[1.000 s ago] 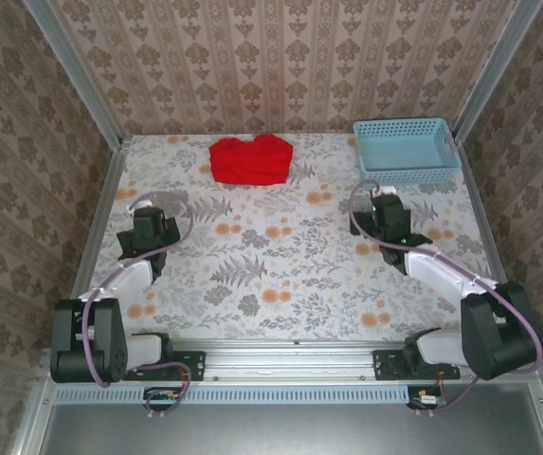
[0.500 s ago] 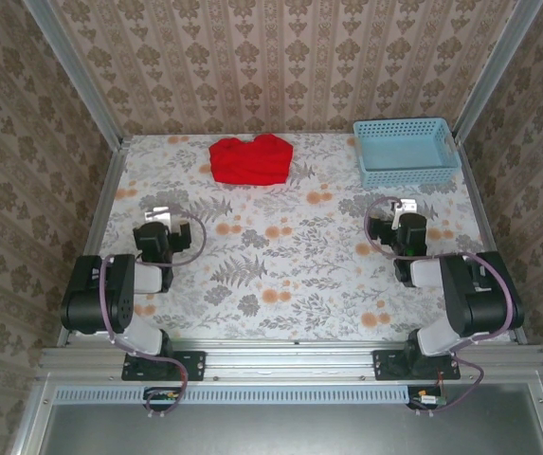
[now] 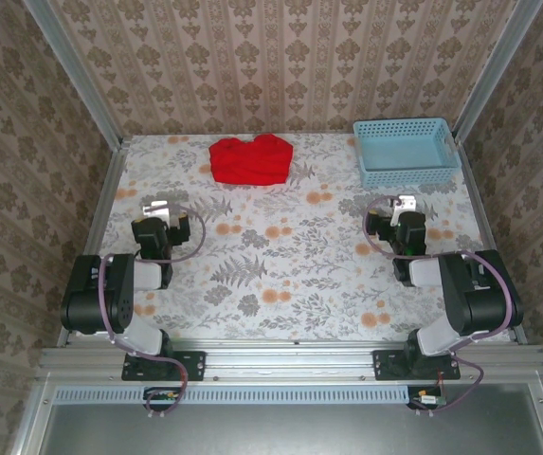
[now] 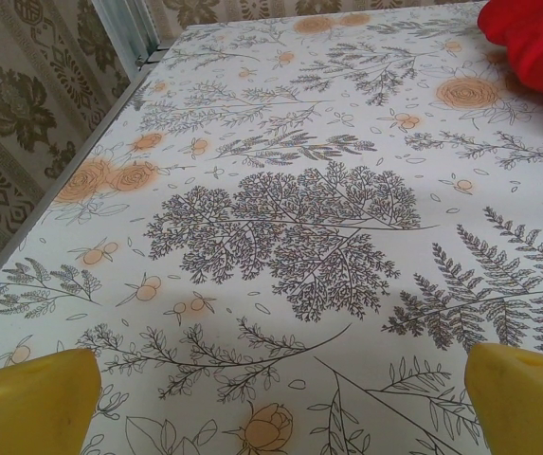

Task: Fold the inside-out t-shirt

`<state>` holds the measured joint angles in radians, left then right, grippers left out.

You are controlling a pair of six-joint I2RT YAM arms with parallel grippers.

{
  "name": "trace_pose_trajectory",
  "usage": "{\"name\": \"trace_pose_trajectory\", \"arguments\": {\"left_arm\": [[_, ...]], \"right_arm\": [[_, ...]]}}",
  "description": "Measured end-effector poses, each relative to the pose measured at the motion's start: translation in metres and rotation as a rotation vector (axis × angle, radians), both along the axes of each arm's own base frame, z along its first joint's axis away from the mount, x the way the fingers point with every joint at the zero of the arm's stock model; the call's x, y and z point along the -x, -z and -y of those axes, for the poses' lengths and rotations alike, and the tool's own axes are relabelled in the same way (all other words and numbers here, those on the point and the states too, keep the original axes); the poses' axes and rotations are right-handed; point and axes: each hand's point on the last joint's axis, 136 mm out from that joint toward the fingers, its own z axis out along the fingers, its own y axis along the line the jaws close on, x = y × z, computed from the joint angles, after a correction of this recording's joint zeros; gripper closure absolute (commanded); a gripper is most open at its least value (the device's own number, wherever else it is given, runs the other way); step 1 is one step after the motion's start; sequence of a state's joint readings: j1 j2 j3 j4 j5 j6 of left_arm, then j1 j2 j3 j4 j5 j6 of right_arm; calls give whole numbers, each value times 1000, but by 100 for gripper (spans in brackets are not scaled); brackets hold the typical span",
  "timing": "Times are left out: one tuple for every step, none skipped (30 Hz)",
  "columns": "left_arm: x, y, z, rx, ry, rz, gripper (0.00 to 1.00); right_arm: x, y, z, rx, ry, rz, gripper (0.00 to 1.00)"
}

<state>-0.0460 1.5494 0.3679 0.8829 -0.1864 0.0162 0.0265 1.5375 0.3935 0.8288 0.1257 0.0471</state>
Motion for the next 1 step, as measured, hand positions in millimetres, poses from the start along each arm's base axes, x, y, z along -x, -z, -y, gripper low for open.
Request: {"name": "trace_pose_trajectory", "arguments": {"left_arm": [[0, 0, 0, 0, 0, 0, 0]], "right_arm": [[0, 0, 0, 0, -1, 0, 0]]}}
